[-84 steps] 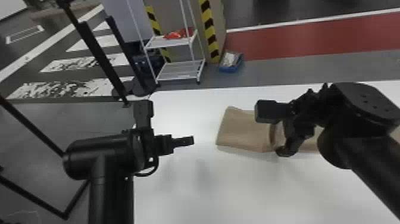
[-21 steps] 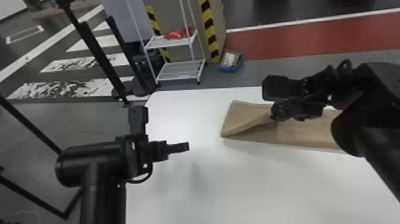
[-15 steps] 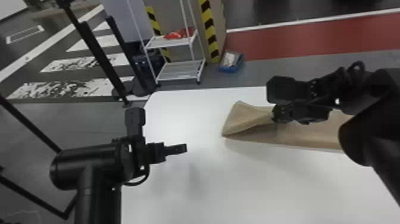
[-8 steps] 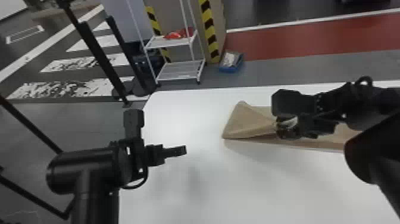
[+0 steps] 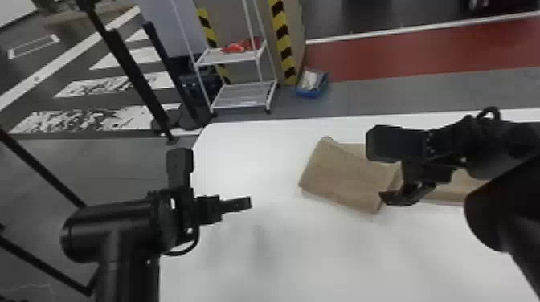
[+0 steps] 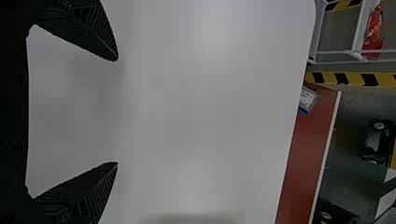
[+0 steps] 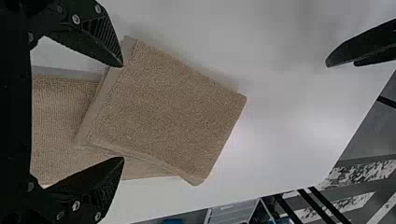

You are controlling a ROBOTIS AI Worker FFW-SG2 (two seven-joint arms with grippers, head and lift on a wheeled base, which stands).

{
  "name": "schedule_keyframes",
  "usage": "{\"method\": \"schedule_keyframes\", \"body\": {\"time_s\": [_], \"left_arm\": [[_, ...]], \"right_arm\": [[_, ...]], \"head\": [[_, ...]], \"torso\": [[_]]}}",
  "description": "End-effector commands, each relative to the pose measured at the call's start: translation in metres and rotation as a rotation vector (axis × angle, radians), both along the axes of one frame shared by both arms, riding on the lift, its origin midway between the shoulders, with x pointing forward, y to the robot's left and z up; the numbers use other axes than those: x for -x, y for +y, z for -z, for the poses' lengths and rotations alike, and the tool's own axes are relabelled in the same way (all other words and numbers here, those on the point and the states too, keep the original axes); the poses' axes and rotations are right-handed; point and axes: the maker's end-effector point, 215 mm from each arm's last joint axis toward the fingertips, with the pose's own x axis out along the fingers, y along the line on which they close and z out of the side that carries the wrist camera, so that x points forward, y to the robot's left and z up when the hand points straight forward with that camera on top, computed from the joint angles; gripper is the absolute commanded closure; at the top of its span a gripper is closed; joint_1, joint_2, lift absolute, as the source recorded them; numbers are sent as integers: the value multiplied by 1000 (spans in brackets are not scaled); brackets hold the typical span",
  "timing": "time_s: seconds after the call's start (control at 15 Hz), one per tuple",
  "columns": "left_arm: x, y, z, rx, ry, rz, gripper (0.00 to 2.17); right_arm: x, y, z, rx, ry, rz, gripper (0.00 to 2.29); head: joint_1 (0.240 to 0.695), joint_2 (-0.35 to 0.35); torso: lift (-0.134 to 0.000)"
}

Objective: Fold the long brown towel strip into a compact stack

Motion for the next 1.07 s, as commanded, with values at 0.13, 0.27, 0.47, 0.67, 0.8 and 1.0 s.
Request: {"method": "schedule_keyframes", "body": {"time_s": [0.13, 0.27, 0.47, 0.67, 0.8, 1.0], "left_arm": [[-4, -1, -1, -1, -2, 2, 83], [-6, -2, 0, 0, -1, 3, 83], [-9, -3, -2, -2, -5, 3, 83], [-11, -2, -1, 0, -2, 2, 83], [-11, -3, 0, 1, 1, 3, 83], [-13, -4, 2, 5, 5, 6, 83]], "right_arm": [[-8, -1, -8, -27, -10, 29, 73], [-14, -3, -12, -29, -14, 40, 73], [-17, -5, -11, -29, -15, 54, 73], [-23, -8, -15, -30, -21, 65, 73], [-24, -8, -14, -29, -21, 66, 73], [-28, -10, -15, -26, -23, 70, 73]], "head": [[695, 350], [695, 350], [695, 350], [695, 350], [695, 350], [695, 350]], "torso": [[-123], [-123], [-123], [-123], [-123], [-123]]}}
